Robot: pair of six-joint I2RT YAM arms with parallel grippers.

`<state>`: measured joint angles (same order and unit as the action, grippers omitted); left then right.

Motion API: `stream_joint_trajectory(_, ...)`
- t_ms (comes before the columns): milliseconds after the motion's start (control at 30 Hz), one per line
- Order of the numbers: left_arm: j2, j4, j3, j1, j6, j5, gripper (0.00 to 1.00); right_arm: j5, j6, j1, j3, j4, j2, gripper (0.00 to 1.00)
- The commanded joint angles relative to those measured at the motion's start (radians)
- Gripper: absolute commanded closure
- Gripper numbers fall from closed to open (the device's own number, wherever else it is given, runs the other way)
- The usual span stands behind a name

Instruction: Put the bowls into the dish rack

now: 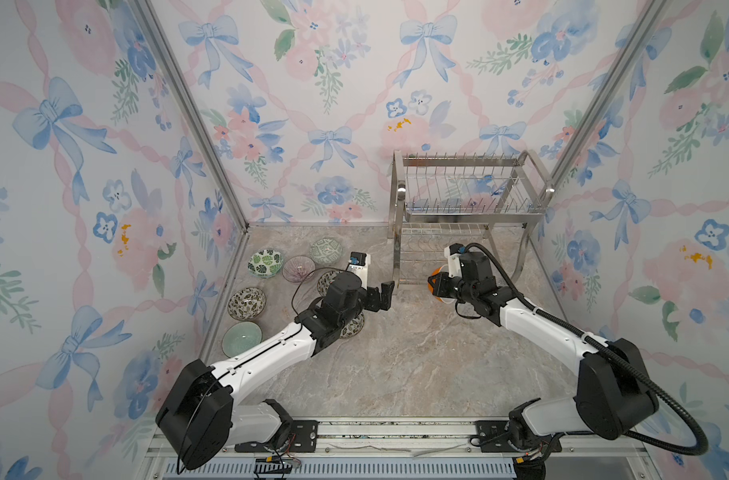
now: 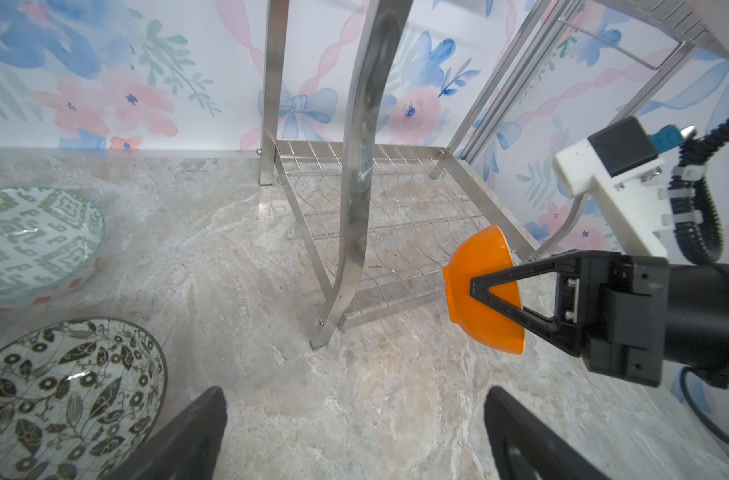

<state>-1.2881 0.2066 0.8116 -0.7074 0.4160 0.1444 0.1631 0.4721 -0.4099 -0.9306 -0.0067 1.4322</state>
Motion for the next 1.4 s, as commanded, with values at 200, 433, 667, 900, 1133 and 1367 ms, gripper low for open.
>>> stream_joint_trajectory(200, -0.08, 0.084, 0.079, -0.009, -0.262, 0.032, 0.02, 0.164, 0.053, 0.083, 0.014, 0.399, 0.092, 1.0)
stream_joint_trajectory(433, -0.128, 0.142, 0.109, -0.01, -0.305, -0.052, 0.02, 0.255, 0.128, 0.11, -0.021, 0.614, 0.254, 1.0)
stream_joint_trajectory(667, -0.164, 0.143, 0.136, -0.008, -0.351, -0.081, 0.02, 0.296, 0.173, 0.127, -0.071, 0.694, 0.366, 1.0)
stream_joint_trajectory(900, -0.205, 0.149, 0.166, 0.0, -0.352, -0.101, 0.02, 0.386, 0.258, 0.144, -0.168, 0.814, 0.507, 1.0)
stream_joint_trajectory(1133, -0.252, 0.149, 0.212, 0.007, -0.342, -0.112, 0.02, 0.459, 0.33, 0.156, -0.336, 0.861, 0.655, 1.0)
stream_joint_trajectory(1367, -0.256, 0.149, 0.211, 0.021, -0.336, -0.111, 0.02, 0.508, 0.428, 0.175, -0.464, 0.969, 0.797, 1.0)
